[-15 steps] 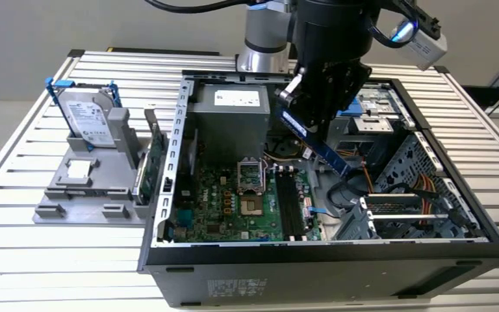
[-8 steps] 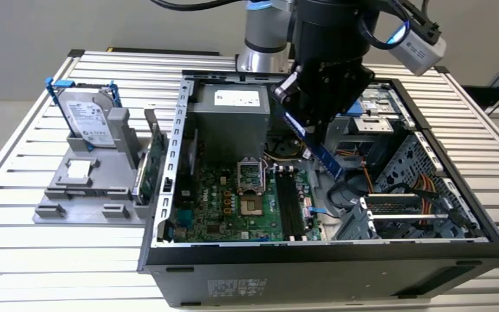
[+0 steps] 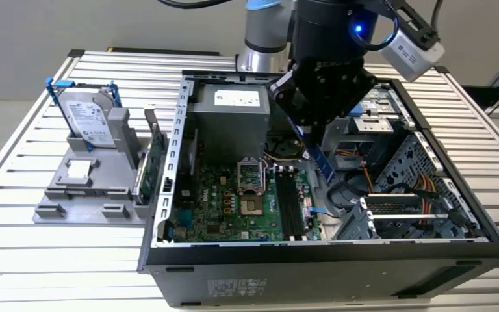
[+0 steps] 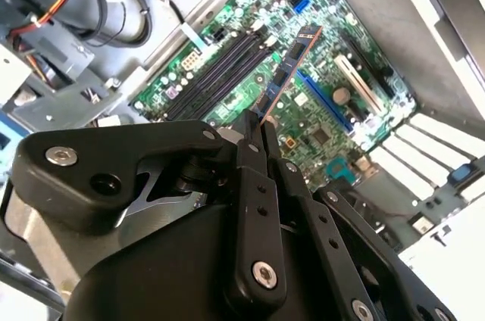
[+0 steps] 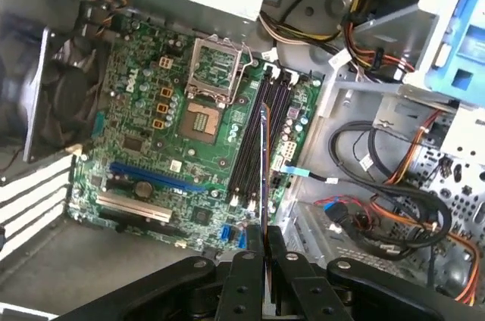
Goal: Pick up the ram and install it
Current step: 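Insert the ram into the slot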
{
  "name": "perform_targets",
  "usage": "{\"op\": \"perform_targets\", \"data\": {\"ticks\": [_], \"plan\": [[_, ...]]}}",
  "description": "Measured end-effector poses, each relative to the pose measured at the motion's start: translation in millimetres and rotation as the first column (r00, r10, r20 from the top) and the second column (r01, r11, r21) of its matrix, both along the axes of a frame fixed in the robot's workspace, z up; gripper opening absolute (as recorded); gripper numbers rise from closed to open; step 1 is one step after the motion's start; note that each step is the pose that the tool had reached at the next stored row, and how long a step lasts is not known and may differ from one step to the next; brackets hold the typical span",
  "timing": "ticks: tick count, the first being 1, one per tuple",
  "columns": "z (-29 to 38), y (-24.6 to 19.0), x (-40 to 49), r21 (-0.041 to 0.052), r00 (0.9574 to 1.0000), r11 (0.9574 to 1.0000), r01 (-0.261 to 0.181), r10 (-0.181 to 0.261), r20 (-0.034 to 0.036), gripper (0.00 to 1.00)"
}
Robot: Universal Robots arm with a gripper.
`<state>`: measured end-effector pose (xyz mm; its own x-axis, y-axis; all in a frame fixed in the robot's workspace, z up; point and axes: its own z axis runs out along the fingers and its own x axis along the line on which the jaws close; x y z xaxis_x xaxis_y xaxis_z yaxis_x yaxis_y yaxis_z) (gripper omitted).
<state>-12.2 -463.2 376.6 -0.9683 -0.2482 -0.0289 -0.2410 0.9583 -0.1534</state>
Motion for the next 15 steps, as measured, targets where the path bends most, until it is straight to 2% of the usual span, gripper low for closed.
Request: {"op": "perform_targets", "data": {"ticks": [4, 8, 12, 15], "plan": [[-0.2, 0.0, 0.0, -0.0001, 0.9974, 0.9974, 0.072, -0.072, -0.0001, 0.00], [-0.4, -0.1, 0.0, -0.0002, 0.9896, 0.9896, 0.144, -0.144, -0.0001, 0.00], [-0.6, -0.1, 0.0, -0.0003, 0.9766, 0.9766, 0.215, -0.215, -0.0001, 0.00], [-1.2, -0.1, 0.0, -0.0002, 0.9632, 0.9632, 0.269, -0.269, 0.0000, 0.00]]}}
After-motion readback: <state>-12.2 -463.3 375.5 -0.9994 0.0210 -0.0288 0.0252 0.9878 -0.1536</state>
